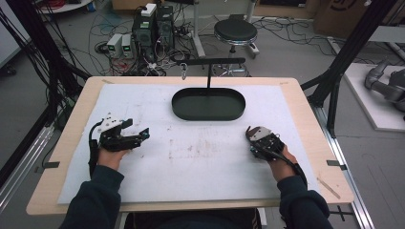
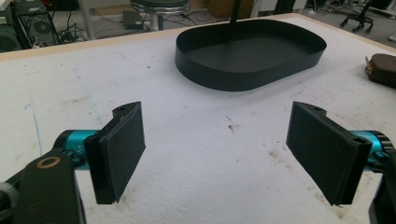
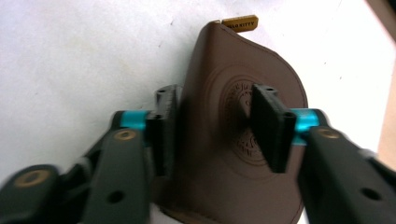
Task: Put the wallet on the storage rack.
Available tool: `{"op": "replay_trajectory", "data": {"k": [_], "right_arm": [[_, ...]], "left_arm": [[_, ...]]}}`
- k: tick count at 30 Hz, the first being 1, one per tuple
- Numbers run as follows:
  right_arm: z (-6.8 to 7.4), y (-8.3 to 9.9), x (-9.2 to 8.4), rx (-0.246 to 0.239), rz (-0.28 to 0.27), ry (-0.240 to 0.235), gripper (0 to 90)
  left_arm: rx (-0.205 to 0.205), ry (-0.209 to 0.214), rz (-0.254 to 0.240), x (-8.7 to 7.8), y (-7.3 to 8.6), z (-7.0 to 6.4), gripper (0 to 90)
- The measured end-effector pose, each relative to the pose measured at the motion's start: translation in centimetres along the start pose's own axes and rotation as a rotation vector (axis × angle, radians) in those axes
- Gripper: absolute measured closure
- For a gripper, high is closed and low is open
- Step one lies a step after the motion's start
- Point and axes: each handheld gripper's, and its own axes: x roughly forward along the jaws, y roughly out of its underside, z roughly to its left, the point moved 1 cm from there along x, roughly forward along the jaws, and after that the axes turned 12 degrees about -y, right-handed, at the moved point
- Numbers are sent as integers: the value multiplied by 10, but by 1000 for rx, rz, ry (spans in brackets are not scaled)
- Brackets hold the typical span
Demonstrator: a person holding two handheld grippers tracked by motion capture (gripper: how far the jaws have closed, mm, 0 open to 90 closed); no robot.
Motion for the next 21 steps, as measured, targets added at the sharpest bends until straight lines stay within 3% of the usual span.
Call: {"op": "replay_trajectory", "data": {"k": [5,9,14,21], "right_arm": [[-2,-1,-8,24,-43,-13,723],[-11,2,-16,105,-118,-62,757],[-21,3,-30,202,-233,-174,790],[-25,1,-40,273,-355,-323,802]], "left_arm": [[-3,-2,-1,0,0,1,193],[-4,-1,-2,0,0,2,193],[-10,-5,-3,0,0,3,193],[-14,-6,-2,0,0,4,193]]}}
